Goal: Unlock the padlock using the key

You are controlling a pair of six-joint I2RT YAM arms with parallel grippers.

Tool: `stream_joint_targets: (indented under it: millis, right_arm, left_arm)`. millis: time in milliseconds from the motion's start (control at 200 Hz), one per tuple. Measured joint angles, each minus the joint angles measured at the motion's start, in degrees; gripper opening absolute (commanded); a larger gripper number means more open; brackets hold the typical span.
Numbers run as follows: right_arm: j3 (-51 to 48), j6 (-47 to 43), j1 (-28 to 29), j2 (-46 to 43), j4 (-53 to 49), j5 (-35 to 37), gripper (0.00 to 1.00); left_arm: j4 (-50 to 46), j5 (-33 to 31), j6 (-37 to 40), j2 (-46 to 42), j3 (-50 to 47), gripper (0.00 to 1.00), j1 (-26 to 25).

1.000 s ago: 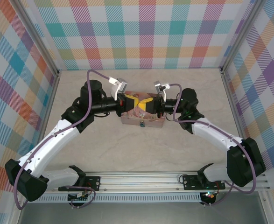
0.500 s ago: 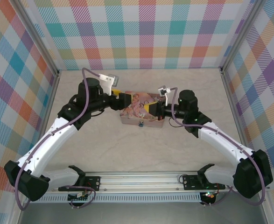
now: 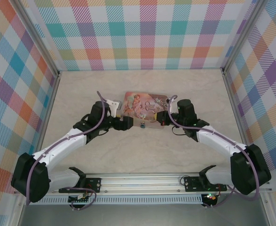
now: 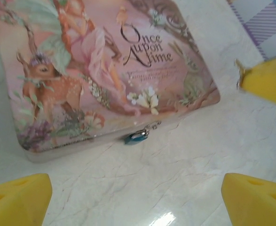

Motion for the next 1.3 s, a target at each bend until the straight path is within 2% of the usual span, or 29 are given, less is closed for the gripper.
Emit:
stream_joint_targets:
  millis: [285, 430, 615, 745, 980, 1300]
  right_arm:
    - [0.04, 2.08, -0.7, 3.63, 3.52, 4.17, 0.02]
    - [2.27, 2.01, -0.81, 7.72, 3.78, 4.5, 0.02]
    - [3.67, 2.84, -1.29, 12.11, 6.34, 4.5, 0.02]
    - [3.82, 3.63, -1.62, 13.44, 6.69, 4.55, 0.02]
    - [3.82, 4.87, -1.66, 14.1, 6.75, 4.7, 0.02]
    - [3.76, 5.09, -1.66, 14.21, 6.75, 5.2, 0.02]
  left_arm:
    - [11.72, -10.69, 1.03, 9.31, -3.54, 0.88, -10.75]
    - [16.96, -14.51, 1.29, 15.93, -3.5, 0.87, -13.9]
    - [21.44, -15.87, 0.7, 23.37, -2.29, 0.84, -14.56]
    - [23.89, -16.37, -0.39, 26.56, -1.27, 0.78, -14.58]
    - [26.34, -20.39, -1.6, 29.42, -0.44, 0.72, -14.62]
    - [27.96, -26.45, -3.04, 32.22, -0.04, 0.68, -14.67]
